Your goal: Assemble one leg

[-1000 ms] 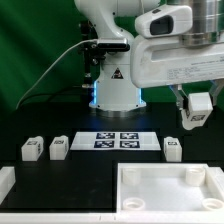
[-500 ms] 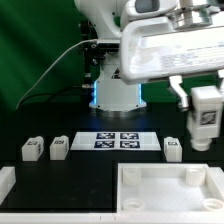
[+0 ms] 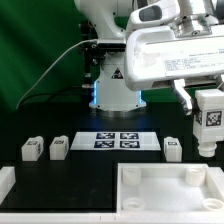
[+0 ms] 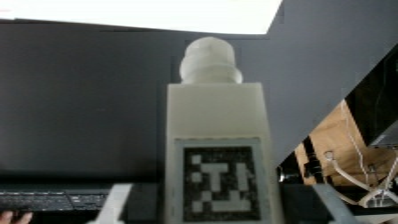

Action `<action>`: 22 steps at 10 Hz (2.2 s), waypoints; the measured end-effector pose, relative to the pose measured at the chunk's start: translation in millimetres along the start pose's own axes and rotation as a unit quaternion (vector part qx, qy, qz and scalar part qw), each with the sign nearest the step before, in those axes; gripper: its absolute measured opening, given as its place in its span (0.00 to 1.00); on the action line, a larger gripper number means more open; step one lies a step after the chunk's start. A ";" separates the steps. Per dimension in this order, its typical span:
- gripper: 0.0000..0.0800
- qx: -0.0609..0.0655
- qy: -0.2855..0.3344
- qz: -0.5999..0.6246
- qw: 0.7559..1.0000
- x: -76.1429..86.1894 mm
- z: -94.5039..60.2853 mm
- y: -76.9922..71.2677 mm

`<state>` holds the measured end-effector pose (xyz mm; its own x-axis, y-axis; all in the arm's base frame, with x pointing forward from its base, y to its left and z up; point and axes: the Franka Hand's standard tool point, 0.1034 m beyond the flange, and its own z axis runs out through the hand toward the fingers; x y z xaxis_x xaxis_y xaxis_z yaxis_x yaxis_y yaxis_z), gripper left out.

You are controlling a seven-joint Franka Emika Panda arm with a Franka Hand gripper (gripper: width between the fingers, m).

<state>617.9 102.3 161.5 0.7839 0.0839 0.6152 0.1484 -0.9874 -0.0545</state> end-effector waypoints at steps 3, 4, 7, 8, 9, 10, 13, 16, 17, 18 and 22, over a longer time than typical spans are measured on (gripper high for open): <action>0.37 0.006 -0.003 0.006 1.000 -22.6 33.9 -10.2; 0.37 0.007 -0.008 0.008 1.000 -26.5 42.0 -10.6; 0.37 0.007 -0.010 0.011 1.000 -26.8 52.7 -8.7; 0.37 0.008 -0.013 0.011 1.000 -30.1 56.1 -9.3; 0.37 0.008 -0.015 0.011 1.000 -32.1 57.9 -9.9; 0.37 0.007 -0.016 0.011 1.000 -33.9 59.3 -7.1; 0.37 0.008 -0.022 0.010 1.000 -41.7 63.2 -7.1; 0.37 0.008 -0.025 0.010 1.000 -48.5 69.7 -6.5; 0.37 0.007 -0.020 0.010 1.000 -48.3 70.6 -7.9; 0.37 0.004 -0.017 0.017 1.000 -48.6 70.8 -8.8; 0.37 -0.028 -0.020 0.050 0.998 -50.0 70.2 -11.2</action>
Offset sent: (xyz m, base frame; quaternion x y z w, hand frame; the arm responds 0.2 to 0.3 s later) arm 0.0113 0.0094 -0.0308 0.0016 0.0171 0.0177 0.9997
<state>619.4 118.5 76.1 0.8168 -0.0111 0.5768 0.0350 -0.9970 -0.0688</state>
